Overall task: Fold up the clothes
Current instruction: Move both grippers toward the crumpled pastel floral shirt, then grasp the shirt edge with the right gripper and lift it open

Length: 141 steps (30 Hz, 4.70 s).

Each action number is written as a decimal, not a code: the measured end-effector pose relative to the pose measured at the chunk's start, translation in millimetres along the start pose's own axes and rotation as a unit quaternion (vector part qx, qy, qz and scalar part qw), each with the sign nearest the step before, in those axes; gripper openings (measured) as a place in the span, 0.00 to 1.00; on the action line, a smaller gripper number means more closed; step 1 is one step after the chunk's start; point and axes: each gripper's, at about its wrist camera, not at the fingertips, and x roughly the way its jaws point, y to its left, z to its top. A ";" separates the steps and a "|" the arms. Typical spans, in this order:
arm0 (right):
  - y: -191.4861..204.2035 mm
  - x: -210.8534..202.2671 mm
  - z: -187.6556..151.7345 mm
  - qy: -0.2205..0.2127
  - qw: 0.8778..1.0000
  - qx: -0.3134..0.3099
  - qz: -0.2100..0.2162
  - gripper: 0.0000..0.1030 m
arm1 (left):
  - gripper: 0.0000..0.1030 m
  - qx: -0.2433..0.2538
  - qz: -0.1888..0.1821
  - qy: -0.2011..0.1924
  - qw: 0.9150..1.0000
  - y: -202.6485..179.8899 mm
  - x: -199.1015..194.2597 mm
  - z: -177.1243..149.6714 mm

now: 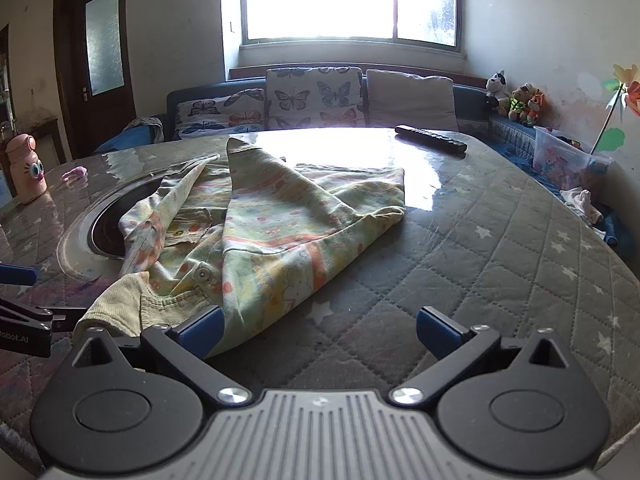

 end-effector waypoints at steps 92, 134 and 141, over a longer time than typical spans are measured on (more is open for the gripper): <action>5.8 -6.8 -12.8 0.029 0.999 -0.034 0.026 1.00 | 1.00 0.023 0.004 0.021 1.000 -25.3 -3.3 -2.0; 32.2 196.4 148.8 0.056 0.992 -0.087 0.072 0.72 | 1.00 -0.007 -0.024 0.004 1.000 17.4 54.1 82.1; 22.7 220.2 146.0 0.083 0.989 -0.058 0.106 0.19 | 1.00 -0.007 -0.033 -0.004 0.999 12.3 64.2 96.0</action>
